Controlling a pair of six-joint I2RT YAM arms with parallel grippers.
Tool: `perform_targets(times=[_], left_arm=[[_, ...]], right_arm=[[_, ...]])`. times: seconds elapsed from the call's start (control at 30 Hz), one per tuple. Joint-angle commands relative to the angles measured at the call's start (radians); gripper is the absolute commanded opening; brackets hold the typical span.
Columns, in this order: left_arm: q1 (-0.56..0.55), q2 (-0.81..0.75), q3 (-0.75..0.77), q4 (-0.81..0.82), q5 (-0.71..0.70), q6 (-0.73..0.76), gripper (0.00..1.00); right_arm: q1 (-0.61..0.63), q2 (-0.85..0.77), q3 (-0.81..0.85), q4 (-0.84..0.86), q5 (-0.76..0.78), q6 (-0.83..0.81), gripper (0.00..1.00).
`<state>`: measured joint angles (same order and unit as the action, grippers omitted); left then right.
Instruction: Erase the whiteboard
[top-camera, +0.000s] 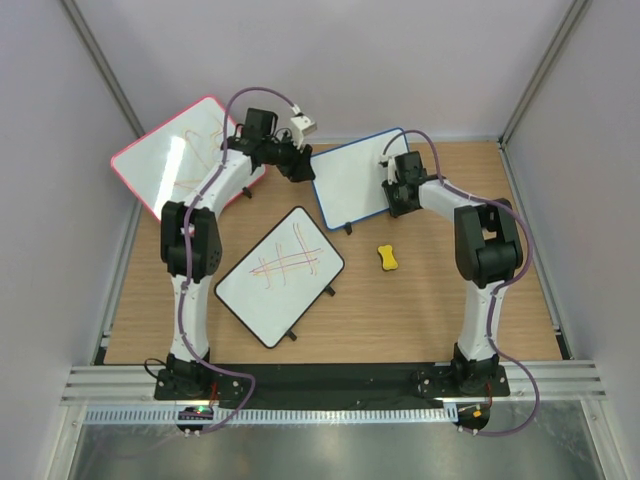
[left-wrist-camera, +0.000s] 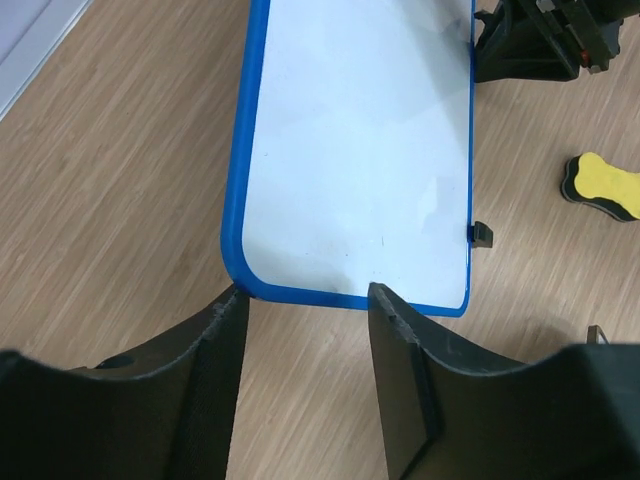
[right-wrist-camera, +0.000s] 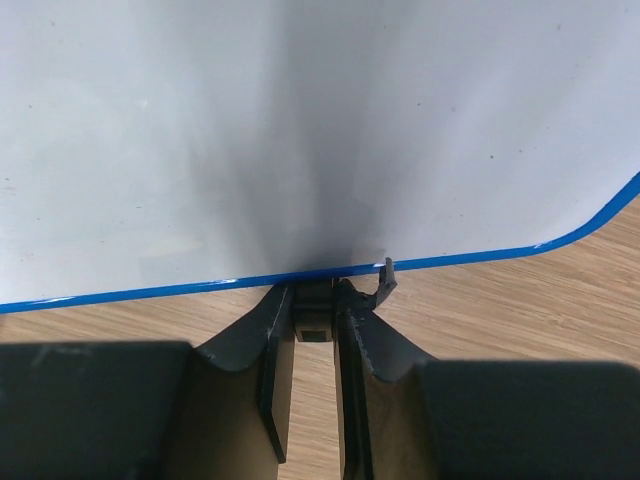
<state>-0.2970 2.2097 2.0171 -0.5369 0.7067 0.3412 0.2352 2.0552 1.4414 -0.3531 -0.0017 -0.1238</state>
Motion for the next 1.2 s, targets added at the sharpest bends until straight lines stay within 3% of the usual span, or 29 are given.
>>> perform_targets(times=[0.0,0.17,0.37,0.83,1.17], left_arm=[[-0.013,-0.019,0.0,-0.017,0.002,0.028,0.52],[-0.014,-0.03,-0.001,-0.014,0.008,0.028,0.61],[-0.014,-0.059,-0.008,-0.014,-0.006,0.018,1.0],[-0.014,-0.14,-0.029,-0.029,-0.128,-0.06,1.0],[-0.01,-0.28,-0.107,-0.129,-0.464,-0.056,1.0]], right_arm=[[0.001,-0.033,-0.033,0.037,-0.003,0.038,0.01],[0.001,-0.029,-0.045,0.043,0.037,0.052,0.01],[-0.004,-0.023,-0.044,0.04,0.181,0.119,0.01],[-0.128,-0.035,-0.047,0.049,0.393,0.292,0.01],[-0.269,-0.003,-0.029,0.037,0.391,0.329,0.01]])
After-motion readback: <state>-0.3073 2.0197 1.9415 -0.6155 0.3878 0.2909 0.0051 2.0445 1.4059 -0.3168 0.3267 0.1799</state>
